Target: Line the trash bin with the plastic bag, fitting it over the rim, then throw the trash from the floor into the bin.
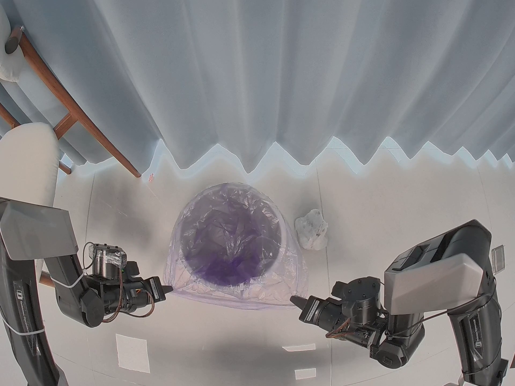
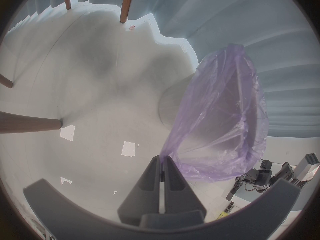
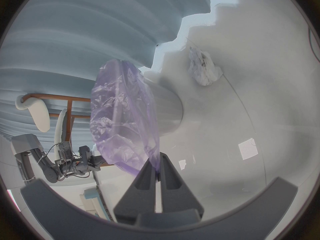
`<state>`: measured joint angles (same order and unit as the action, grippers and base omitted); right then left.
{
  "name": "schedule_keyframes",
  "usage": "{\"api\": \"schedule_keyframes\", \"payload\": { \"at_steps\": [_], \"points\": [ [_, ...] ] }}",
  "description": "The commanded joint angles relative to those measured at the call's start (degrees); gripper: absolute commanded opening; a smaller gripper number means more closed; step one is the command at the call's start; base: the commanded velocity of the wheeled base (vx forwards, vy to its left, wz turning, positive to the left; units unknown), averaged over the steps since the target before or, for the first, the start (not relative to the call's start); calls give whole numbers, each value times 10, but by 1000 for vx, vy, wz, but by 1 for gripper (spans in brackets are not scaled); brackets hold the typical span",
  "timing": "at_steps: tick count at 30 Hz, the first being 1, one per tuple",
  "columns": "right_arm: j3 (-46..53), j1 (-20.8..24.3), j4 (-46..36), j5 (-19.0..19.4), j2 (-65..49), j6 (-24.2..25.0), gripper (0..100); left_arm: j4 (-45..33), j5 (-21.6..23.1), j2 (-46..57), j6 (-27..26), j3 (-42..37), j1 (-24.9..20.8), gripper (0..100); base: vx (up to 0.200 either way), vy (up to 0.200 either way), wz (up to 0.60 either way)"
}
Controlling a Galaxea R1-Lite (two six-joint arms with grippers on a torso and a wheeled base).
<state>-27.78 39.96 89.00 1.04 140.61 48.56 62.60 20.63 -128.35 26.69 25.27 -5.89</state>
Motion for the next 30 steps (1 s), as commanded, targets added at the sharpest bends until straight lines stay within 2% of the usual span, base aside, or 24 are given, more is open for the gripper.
{"api": "schedule_keyframes", "payload": {
  "at_steps": [1, 6, 15, 28, 29, 30],
  "points": [
    [-20, -11, 6, -9, 29, -10, 0, 1, -14, -25, 1, 19, 0, 0, 0, 0, 0],
    [-49, -13, 9, -46, 47, -16, 0, 2, -27, -30, 4, 37, 4, 0, 0, 0, 0],
    [-75, -21, 10, -48, 56, -9, 0, 13, -28, -33, 12, 56, 15, 0, 0, 0, 0],
    [-69, -20, 10, -57, 58, -10, 0, 68, -28, -43, 9, 30, 16, 0, 0, 0, 0],
    [-69, -20, 10, -57, 58, -10, 100, 68, -28, -42, 9, 27, 13, 0, 0, 0, 0],
    [-69, -20, 10, -57, 59, -11, 100, 68, -28, -42, 9, 24, 11, 0, 0, 0, 0]
  ]
}}
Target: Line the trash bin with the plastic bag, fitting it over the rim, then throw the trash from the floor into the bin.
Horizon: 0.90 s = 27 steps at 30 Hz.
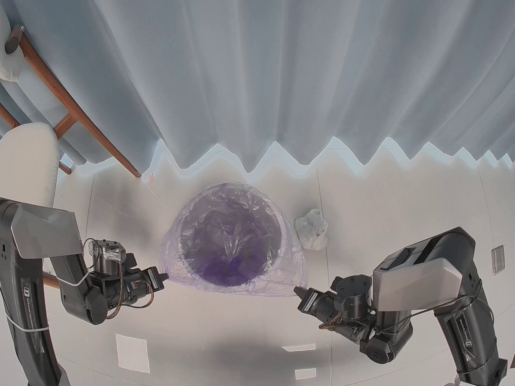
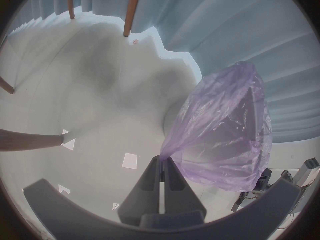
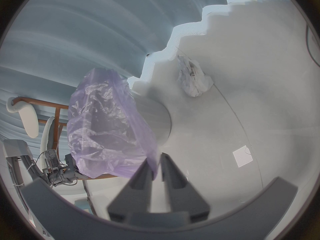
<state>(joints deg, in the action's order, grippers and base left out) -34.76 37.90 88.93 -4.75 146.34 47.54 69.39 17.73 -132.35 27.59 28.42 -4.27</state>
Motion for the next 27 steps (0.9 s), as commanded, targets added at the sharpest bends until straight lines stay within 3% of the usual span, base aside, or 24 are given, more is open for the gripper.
{"api": "schedule_keyframes", "payload": {
  "at_steps": [1, 3, 4, 11, 17, 27],
  "points": [
    [1, 2, 11, 0, 2, -1, 100, 0, 1, -2, 0, -11, -7, 0, 0, 0, 0],
    [1, 2, 11, 1, 1, 2, 100, 1, 0, -1, -1, -15, -7, 0, 0, 0, 0],
    [2, 1, 11, 1, -2, 4, 100, 0, 0, 0, -2, -16, -7, 100, 0, 0, 0],
    [32, 0, 11, 12, -59, 84, 100, 20, 3, 79, -4, -69, -7, 100, 0, 0, 0],
    [92, -8, 11, 85, -109, 91, 100, 22, 8, 170, -6, -126, -16, 100, 0, 0, 0],
    [149, -9, 11, 148, -149, 91, 100, 17, 16, 339, -17, -163, -37, 100, 0, 0, 0]
  ]
}}
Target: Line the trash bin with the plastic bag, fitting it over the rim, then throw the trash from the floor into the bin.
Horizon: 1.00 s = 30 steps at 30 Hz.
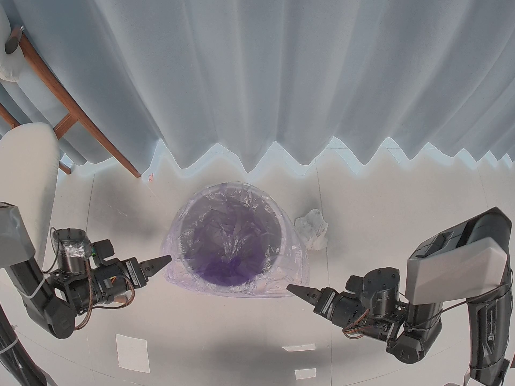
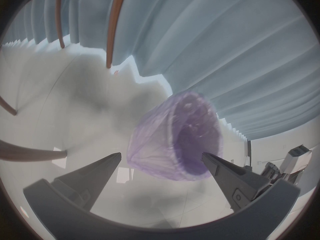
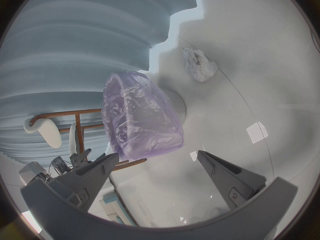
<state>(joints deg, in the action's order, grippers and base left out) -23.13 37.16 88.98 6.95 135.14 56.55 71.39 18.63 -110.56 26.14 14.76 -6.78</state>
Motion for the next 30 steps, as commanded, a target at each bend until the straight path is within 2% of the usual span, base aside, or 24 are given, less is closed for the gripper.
{"api": "schedule_keyframes", "payload": {
  "at_steps": [1, 3, 10, 13, 14, 16, 17, 20, 21, 25, 28, 30],
  "points": [
    [34, -2, 10, 33, -37, 0, 100, -4, 14, 138, -2, -27, -12, 100, 0, 0, 0],
    [34, -3, 10, 33, -36, 0, 100, -8, 26, 170, -2, -25, -8, 100, 200, 0, 0],
    [27, -5, 10, 33, -30, -1, 100, -13, 28, 271, -1, 22, -12, 100, 200, 0, 0],
    [24, -5, 10, 33, -24, -3, 100, -13, 28, 291, 6, 53, -13, 100, 0, 0, 0],
    [19, -5, 10, 32, -14, -4, 100, -13, 24, 291, 29, 79, -5, 100, 0, 0, 0],
    [19, -5, 10, 32, -14, -4, 100, -13, 24, 291, 29, 79, -5, 100, 0, 0, 0],
    [18, -4, 10, 28, -11, -8, 100, -13, 16, 286, 113, 123, 10, 100, 0, 0, 0],
    [15, -11, 10, 27, -10, -8, 100, -13, 26, 263, 188, 150, 24, 100, 0, 0, 0],
    [14, -13, 10, 27, -9, -8, 100, -13, 28, 252, 192, 155, 25, 100, 0, 0, 0],
    [12, -15, 10, 27, -8, -8, 100, -21, 30, 193, 171, 162, 25, 100, 0, 0, 0],
    [10, -13, 10, 27, -7, -9, 100, -75, 29, 105, 66, 175, 50, 100, 0, 0, 0],
    [10, -13, 10, 27, -7, -9, 100, -77, 29, 99, 58, 175, 53, 100, 0, 0, 0]
  ]
}}
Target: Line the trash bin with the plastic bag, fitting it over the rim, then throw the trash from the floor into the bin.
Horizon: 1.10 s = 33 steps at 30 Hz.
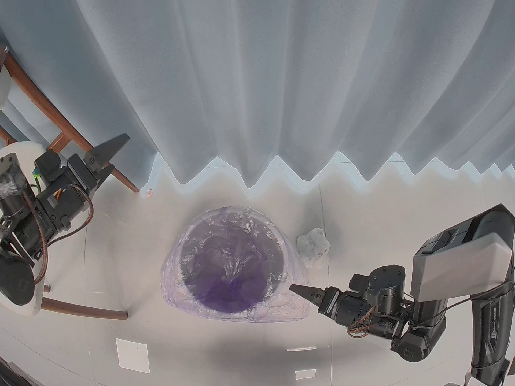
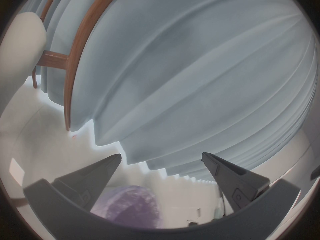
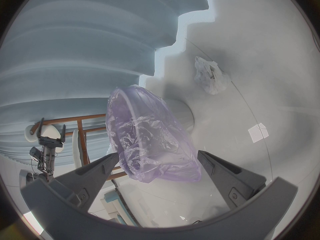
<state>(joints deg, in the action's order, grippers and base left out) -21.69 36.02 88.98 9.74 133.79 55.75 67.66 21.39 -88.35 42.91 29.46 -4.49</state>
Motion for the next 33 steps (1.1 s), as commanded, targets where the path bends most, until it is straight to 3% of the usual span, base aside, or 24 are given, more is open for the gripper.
{"api": "schedule_keyframes", "payload": {
  "at_steps": [1, 8, 15, 33],
  "points": [
    [-8, -2, 10, -1, 7, -1, 100, -39, 8, -174, -173, 24, 40, 100, 0, 0, 0],
    [-15, -3, 10, -1, 10, -1, 100, -43, 22, -272, -288, 16, 11, 100, 0, 0, 0],
    [-16, -3, 10, -1, 11, -2, 100, -36, -18, -310, -296, 32, -27, 100, 0, 0, 0],
    [-19, -3, 10, -1, 16, -15, 100, -21, -19, -356, -290, 102, -57, 100, 0, 0, 0]
  ]
}}
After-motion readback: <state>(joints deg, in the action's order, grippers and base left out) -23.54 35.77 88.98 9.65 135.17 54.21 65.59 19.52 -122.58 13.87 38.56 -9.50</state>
